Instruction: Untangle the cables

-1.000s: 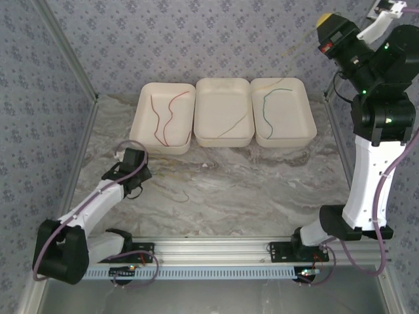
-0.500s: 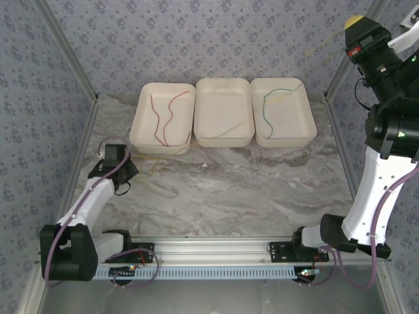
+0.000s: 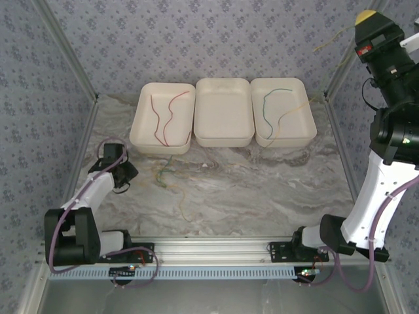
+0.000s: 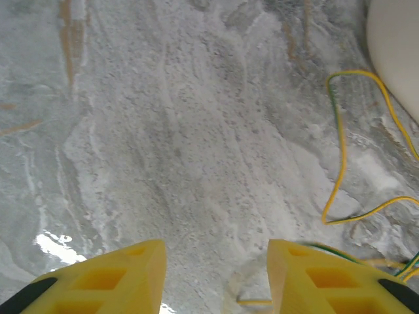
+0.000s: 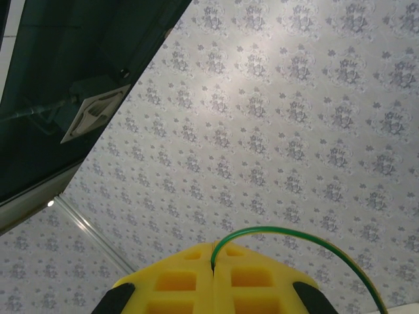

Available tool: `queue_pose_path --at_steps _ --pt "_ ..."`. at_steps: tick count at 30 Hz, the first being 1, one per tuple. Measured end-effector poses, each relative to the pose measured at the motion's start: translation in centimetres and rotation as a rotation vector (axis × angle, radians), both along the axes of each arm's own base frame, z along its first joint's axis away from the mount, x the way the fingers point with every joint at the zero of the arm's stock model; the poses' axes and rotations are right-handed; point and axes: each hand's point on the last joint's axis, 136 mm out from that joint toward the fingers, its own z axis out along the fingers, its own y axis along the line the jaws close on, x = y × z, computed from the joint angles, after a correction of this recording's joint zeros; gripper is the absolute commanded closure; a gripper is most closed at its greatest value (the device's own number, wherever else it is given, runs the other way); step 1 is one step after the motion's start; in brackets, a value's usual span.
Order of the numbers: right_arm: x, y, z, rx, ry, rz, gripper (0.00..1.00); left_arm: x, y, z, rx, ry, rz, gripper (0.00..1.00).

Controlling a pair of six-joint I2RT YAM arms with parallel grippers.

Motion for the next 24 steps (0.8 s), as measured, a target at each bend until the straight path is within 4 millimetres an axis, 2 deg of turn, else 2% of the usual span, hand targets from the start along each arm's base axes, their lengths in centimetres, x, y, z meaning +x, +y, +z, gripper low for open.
queue_pose_path --at_steps 4,6,7,9,10,11,13,14,15,17,19,24 --pt "0.7 1.5 -0.6 -0.004 0.020 0.066 1.00 0.5 -1.2 1.6 -0.055 -0.058 -0.033 0.54" --pt "1.1 2.1 -0.8 -0.009 0.029 0.092 1.00 1.0 -2.8 3.1 -0.090 -0.107 -0.084 0.50" --pt "1.4 2.4 -0.9 -0.012 0.034 0.101 1.00 1.4 -4.4 4.1 -0.108 -0.145 -0.136 0.47" --pt "1.9 2.9 -1.3 -0.019 0.045 0.118 1.00 1.8 -9.0 6.5 -0.135 -0.235 -0.292 0.39" --pt "2.0 3.0 -1.5 -0.023 0.049 0.124 1.00 1.4 -12.5 8.0 -0.148 -0.283 -0.417 0.34" --pt "2.2 3.2 -1.6 -0.027 0.053 0.130 1.00 0.7 -15.9 9.3 -0.154 -0.326 -0.540 0.30" --pt "2.3 3.4 -1.8 -0.030 0.057 0.136 1.00 -1.0 -21.4 11.4 -0.161 -0.388 -0.738 0.26" --pt "2.3 3.5 -1.8 -0.033 0.057 0.137 1.00 -1.8 -23.7 12.1 -0.158 -0.405 -0.825 0.25" --pt "2.2 3.5 -1.8 -0.033 0.057 0.139 1.00 -2.2 -25.1 12.4 -0.150 -0.411 -0.879 0.24" --pt "2.2 3.6 -1.8 -0.034 0.057 0.141 1.00 -1.8 -27.1 11.9 -0.108 -0.404 -0.943 0.20" --pt "2.2 3.6 -1.7 -0.034 0.056 0.142 1.00 -0.9 -28.0 10.1 -0.045 -0.376 -0.970 0.16" --pt "1.3 3.7 -0.9 -0.038 0.035 0.142 1.00 0.6 -29.5 3.9 0.134 -0.259 -1.056 0.13"
